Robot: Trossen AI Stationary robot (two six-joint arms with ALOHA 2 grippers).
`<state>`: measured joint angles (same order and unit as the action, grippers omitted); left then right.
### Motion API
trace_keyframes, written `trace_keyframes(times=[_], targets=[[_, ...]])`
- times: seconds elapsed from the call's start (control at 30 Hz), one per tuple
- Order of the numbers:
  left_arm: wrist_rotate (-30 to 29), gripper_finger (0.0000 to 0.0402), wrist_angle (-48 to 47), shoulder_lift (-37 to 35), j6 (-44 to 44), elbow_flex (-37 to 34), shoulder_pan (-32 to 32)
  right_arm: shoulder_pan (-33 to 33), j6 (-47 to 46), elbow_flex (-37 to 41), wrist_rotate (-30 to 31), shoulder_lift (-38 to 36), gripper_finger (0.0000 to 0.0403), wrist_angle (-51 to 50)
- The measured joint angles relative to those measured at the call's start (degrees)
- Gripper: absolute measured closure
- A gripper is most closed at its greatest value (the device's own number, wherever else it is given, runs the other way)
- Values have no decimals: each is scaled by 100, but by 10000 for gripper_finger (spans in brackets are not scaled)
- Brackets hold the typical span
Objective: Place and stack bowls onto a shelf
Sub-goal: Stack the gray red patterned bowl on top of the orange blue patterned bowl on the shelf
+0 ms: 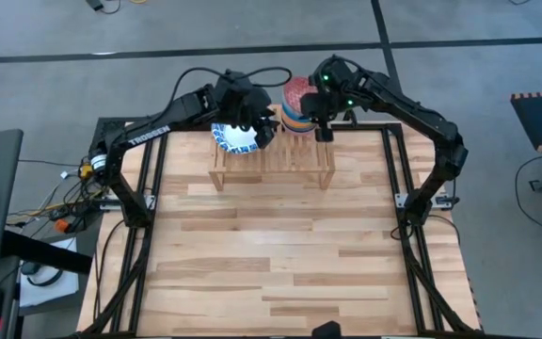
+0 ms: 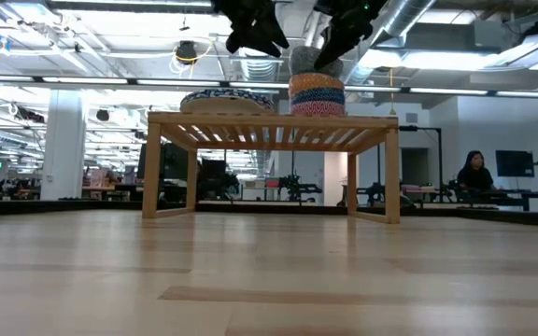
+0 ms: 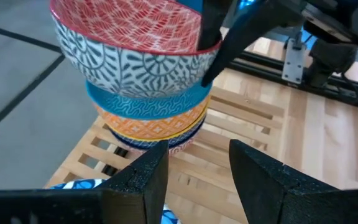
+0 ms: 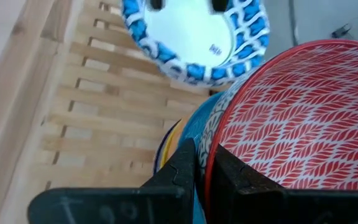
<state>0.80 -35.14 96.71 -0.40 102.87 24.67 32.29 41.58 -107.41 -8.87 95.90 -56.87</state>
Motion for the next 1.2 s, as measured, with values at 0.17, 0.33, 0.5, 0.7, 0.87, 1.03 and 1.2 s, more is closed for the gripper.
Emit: trace_keyframes(times=[0.17,0.33,0.5,0.7,0.87,1.03,1.2], targets=[[46,248,12,0,85,0,39,7,-3,2,-12,4,357,-167],[96,248,-15,0,85,0,57,18,-63,-3,-23,89,357,-217],[102,248,-15,0,84,0,57,-11,-90,2,-3,183,357,-336],[156,248,-73,0,43,0,55,-24,-102,0,-8,183,354,-335],[160,248,-140,-2,26,0,55,5,-107,0,-11,183,354,-357],[162,248,-161,-4,20,0,53,11,-107,0,-19,183,353,-364],[164,248,-195,-4,28,0,52,11,-107,0,-21,183,349,-375]])
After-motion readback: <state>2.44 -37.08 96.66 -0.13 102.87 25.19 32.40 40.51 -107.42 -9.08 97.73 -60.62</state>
